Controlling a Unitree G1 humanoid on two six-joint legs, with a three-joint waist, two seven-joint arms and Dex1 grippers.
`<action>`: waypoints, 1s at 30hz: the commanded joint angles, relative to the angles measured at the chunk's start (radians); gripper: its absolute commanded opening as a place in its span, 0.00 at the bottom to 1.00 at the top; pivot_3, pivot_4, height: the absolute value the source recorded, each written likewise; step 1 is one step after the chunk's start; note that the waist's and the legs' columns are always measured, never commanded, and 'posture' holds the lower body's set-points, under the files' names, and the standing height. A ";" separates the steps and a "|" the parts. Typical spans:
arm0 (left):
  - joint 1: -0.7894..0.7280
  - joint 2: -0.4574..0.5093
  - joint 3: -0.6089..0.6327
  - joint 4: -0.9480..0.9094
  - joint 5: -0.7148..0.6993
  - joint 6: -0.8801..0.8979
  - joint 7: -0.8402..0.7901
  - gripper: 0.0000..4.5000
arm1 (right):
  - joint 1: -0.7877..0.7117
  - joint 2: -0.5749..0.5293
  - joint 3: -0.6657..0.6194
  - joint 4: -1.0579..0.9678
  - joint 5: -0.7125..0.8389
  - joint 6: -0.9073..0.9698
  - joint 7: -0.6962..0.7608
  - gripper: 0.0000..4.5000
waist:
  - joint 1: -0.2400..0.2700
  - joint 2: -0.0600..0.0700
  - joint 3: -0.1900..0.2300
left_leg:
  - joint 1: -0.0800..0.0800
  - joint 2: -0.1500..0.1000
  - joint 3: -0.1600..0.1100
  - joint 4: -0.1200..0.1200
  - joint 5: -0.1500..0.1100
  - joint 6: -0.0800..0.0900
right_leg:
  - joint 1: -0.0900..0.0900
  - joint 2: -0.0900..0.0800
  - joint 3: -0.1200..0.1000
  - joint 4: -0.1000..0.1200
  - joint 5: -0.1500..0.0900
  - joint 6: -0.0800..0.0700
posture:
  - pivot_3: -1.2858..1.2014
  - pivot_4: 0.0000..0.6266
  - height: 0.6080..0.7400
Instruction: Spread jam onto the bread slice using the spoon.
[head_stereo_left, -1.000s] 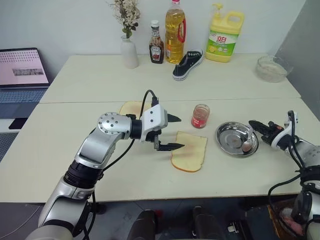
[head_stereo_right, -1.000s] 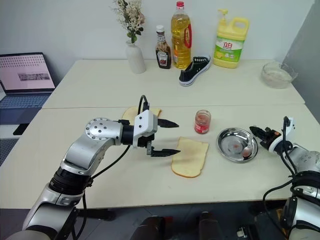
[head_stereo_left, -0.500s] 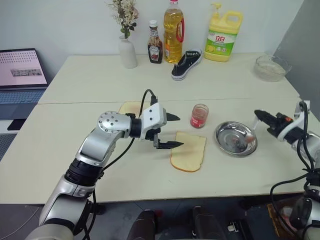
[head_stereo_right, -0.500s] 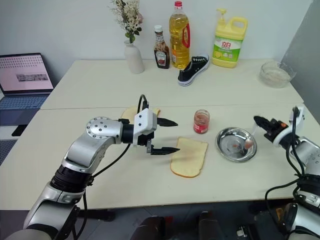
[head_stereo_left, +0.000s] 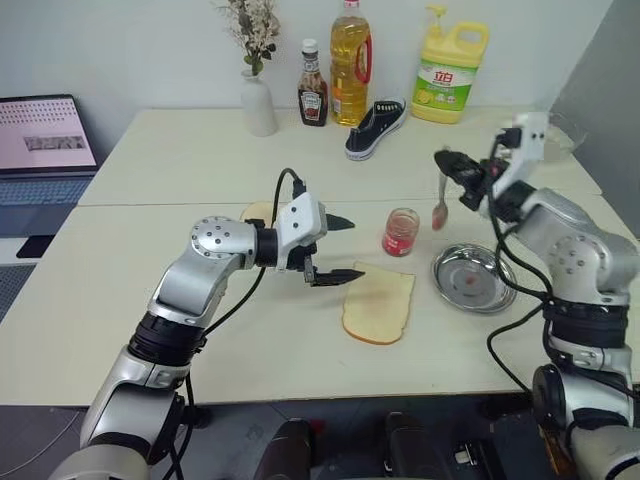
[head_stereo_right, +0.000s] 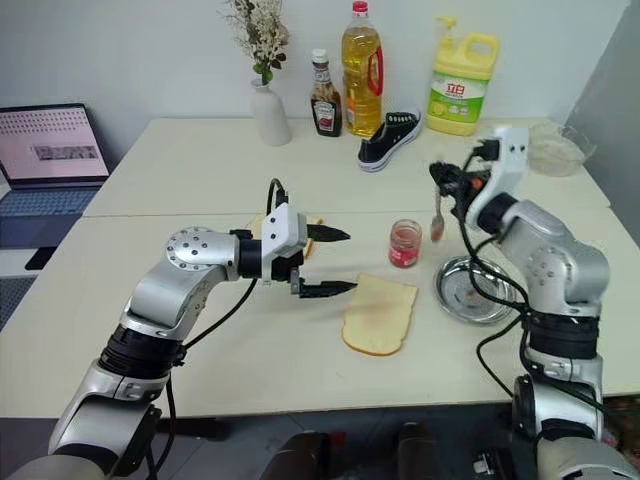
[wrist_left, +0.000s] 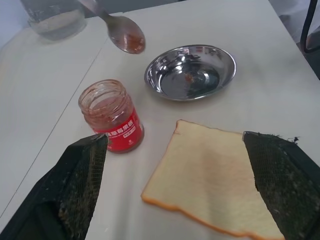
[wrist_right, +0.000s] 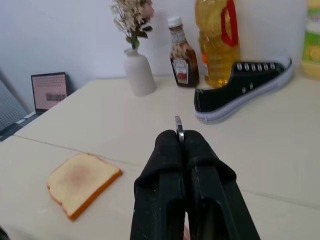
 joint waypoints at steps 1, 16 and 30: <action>0.012 0.016 0.039 -0.039 -0.013 0.004 0.019 1.00 | -0.039 0.025 0.027 -0.002 -0.060 -0.100 -0.006 0.01 | 0.001 0.000 0.000 | 0.000 0.000 0.000 0.000 0.000 0.000 | 0.000 0.000 0.000 0.000 0.000 0.000 | 0.52 0.24 1.00; 0.041 0.033 0.056 -0.081 -0.028 0.032 0.047 1.00 | -0.025 0.136 0.082 0.205 -0.243 -0.385 0.001 0.01 | 0.000 0.000 0.000 | 0.000 0.000 0.000 -0.001 0.000 0.000 | -0.001 0.000 0.000 0.001 0.000 0.000 | 0.52 0.24 1.00; 0.036 0.033 0.053 -0.087 -0.029 0.039 0.044 1.00 | 0.049 0.199 0.096 0.192 -0.270 -0.395 -0.002 0.01 | 0.000 0.000 0.000 | 0.000 0.000 0.000 -0.001 0.000 0.000 | -0.001 0.000 0.000 0.001 0.000 -0.001 | 0.52 0.24 1.00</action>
